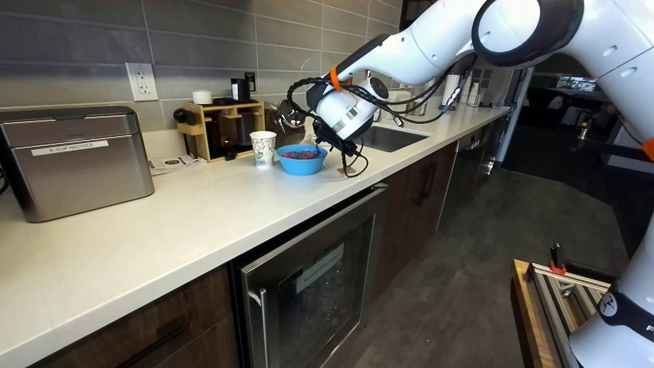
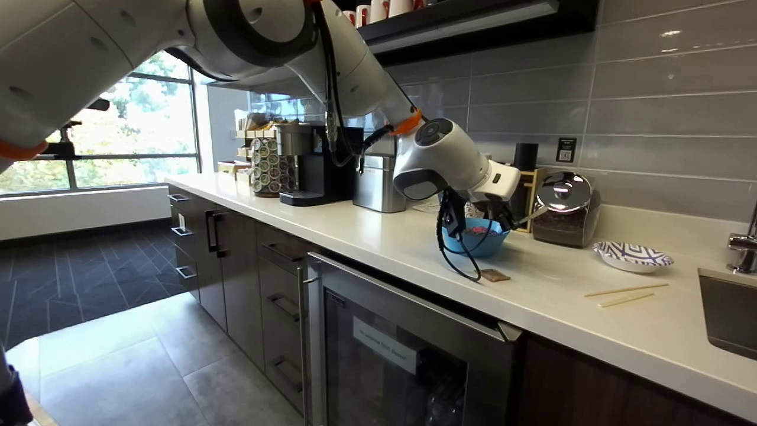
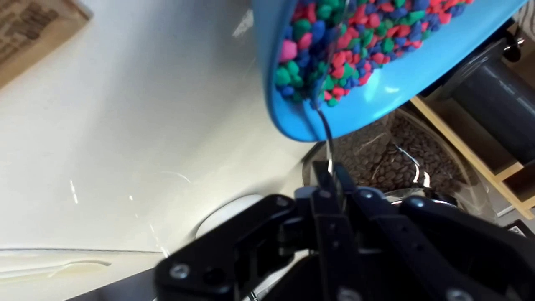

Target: Put some of the contents of the blue bowl into the paper cup using the silver spoon

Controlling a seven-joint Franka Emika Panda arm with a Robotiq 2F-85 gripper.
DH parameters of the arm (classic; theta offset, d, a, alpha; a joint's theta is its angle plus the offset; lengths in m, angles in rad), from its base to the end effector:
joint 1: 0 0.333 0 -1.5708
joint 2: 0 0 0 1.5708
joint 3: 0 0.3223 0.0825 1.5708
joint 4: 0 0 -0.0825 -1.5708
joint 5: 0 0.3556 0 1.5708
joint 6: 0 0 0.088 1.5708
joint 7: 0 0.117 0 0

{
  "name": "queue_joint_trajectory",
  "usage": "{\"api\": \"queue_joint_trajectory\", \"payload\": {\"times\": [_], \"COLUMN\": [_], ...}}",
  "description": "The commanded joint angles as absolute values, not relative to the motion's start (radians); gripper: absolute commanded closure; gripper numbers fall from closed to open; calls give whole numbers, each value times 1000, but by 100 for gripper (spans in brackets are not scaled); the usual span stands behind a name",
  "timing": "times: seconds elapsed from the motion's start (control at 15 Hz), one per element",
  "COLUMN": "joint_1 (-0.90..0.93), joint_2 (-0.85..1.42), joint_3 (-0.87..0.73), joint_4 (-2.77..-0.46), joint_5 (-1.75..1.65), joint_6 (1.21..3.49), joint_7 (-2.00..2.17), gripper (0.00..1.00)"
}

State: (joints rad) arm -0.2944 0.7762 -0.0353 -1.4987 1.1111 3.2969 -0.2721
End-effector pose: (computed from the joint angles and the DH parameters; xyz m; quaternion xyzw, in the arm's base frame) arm 0.6509 -0.3152 0.3099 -0.7314 0.5067 -0.4543 0.0440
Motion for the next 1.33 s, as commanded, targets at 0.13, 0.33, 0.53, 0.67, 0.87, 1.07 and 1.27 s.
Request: {"api": "queue_joint_trajectory", "payload": {"times": [0.13,0.33,0.53,0.67,0.87,1.07,1.27], "joint_1": [-371,-425,-478,-512,-561,-615,-666], "joint_2": [775,775,779,784,791,797,801], "joint_3": [51,109,164,199,246,298,343], "joint_4": [-1463,-1445,-1433,-1423,-1417,-1412,-1412], "joint_5": [1122,1130,1136,1140,1147,1159,1179], "joint_6": [3231,3168,3118,3095,3060,3010,2959], "joint_7": [-283,-297,-318,-336,-359,-386,-416], "gripper": [100,100,100,100,100,100,100]}}
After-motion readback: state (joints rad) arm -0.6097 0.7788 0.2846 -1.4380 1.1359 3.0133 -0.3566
